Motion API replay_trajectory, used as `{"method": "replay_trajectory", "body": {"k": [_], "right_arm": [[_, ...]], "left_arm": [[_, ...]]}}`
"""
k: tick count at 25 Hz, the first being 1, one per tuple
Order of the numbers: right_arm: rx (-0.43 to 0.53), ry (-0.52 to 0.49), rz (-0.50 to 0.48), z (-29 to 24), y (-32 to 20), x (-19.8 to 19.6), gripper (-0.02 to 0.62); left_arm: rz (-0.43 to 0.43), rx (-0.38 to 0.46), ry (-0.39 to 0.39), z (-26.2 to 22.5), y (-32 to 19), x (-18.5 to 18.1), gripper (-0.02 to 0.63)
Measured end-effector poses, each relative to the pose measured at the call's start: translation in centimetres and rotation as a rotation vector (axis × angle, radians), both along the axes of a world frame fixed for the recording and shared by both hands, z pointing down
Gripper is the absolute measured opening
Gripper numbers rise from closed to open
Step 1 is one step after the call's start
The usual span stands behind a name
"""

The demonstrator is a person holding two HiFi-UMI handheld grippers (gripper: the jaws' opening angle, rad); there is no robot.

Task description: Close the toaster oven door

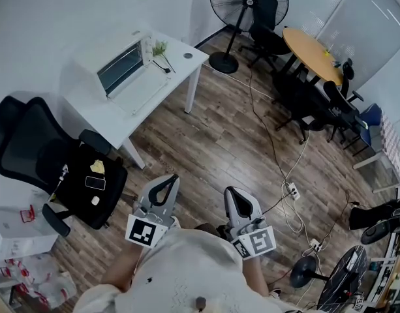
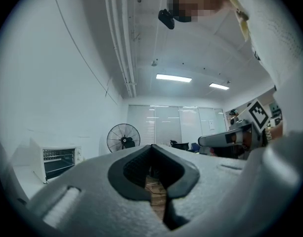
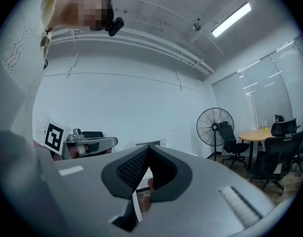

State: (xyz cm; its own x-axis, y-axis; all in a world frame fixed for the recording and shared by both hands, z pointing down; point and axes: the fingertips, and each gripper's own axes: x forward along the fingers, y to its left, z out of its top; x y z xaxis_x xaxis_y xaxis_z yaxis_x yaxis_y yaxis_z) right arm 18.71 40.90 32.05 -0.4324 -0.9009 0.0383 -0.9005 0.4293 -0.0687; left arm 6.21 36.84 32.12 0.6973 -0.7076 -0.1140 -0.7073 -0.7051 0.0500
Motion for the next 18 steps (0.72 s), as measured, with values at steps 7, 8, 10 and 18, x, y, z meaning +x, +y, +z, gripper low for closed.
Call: {"method": "replay_trajectory", "body": {"k": [7, 8, 10, 18], "right_arm": [[-0.010, 0.005, -0.012, 0.4, -2.2, -0.4, 0.009], [-0.012, 0.004, -0.019, 0.5, -2.5, -0.4, 0.009], [-0.017, 0.000, -0.035, 0.8, -3.5, -0.3, 0.009], [-0.020, -0.022, -0.120, 1.4, -9.8, 0.2, 0.009]], "left_arm": [[-0.033, -0.029, -0.009, 1.1, -1.4, -1.7, 0.003], [-0.041, -0.025, -0.012, 1.1, -1.6, -1.7, 0.003], [-0.058, -0.020, -0.018, 1.2, -2.1, -1.8, 0.003], [-0.159, -0.034, -0.024, 1.9, -7.1, -1.7, 0.003]]}}
